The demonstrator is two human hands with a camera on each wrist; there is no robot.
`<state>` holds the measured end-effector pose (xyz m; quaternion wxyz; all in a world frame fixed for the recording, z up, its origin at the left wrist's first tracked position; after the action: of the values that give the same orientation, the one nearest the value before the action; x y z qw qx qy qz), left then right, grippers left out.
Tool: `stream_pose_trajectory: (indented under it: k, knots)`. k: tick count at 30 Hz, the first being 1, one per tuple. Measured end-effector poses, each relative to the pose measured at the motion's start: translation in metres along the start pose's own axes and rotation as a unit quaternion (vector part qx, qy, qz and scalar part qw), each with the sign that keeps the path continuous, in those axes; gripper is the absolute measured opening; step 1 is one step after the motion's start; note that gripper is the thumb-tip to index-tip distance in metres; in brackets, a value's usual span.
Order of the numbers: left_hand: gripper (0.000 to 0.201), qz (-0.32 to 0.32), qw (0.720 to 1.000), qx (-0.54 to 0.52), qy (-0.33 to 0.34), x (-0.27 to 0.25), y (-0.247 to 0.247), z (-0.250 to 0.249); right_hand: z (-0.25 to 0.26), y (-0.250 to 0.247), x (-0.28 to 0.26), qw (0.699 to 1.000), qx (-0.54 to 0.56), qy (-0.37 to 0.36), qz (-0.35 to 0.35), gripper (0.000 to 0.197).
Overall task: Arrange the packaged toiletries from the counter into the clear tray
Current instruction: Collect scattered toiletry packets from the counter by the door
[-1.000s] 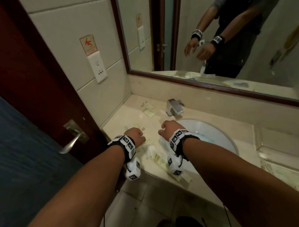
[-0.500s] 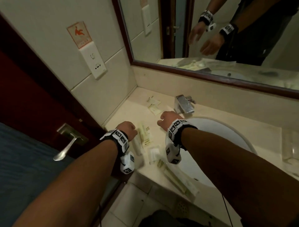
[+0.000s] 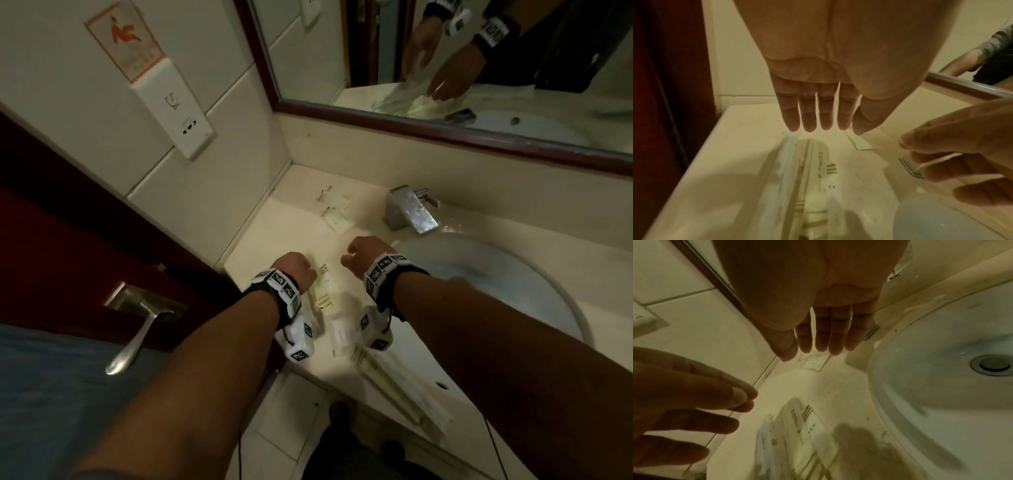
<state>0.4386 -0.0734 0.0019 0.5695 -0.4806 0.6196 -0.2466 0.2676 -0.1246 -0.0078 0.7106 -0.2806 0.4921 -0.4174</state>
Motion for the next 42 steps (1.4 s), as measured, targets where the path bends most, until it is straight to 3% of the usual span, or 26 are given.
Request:
stream_pose_trajectory:
  k: [12, 20, 29, 39, 42]
  knots:
    - [0.051, 0.017, 0.999, -0.048, 0.008, 0.102, -0.007, 0.006, 0.015, 0.005, 0.072, 0.997, 0.031, 0.059, 0.025, 0.05]
    - [0.055, 0.065, 0.991, -0.121, 0.002, 0.153, 0.01, 0.011, 0.013, 0.012, 0.131, 0.992, 0.052, 0.106, 0.042, 0.071]
    - [0.066, 0.084, 0.984, -0.158, -0.013, 0.183, 0.007, 0.023, 0.012, 0.025, 0.17, 0.985, 0.022, 0.166, 0.03, 0.055]
    - [0.08, 0.094, 0.99, -0.107, 0.008, 0.197, 0.004, 0.014, 0.028, 0.03, 0.166, 0.995, 0.014, 0.055, 0.088, 0.039]
    - [0.059, 0.114, 0.99, -0.075, 0.024, 0.199, 0.009, 0.007, 0.032, 0.029, 0.164, 0.994, 0.02, 0.028, 0.103, 0.031]
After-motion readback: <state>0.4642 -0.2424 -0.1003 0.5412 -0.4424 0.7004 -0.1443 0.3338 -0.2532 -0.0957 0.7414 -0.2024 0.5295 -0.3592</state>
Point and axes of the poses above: each hand's wrist, its own x-axis towards the middle knuckle, its own y-axis out of the palm, z = x × y, the point moved 9 cm from there along x, towards the middle knuckle, and after that the axes turned 6 degrees about y, right-handed, at the moved point
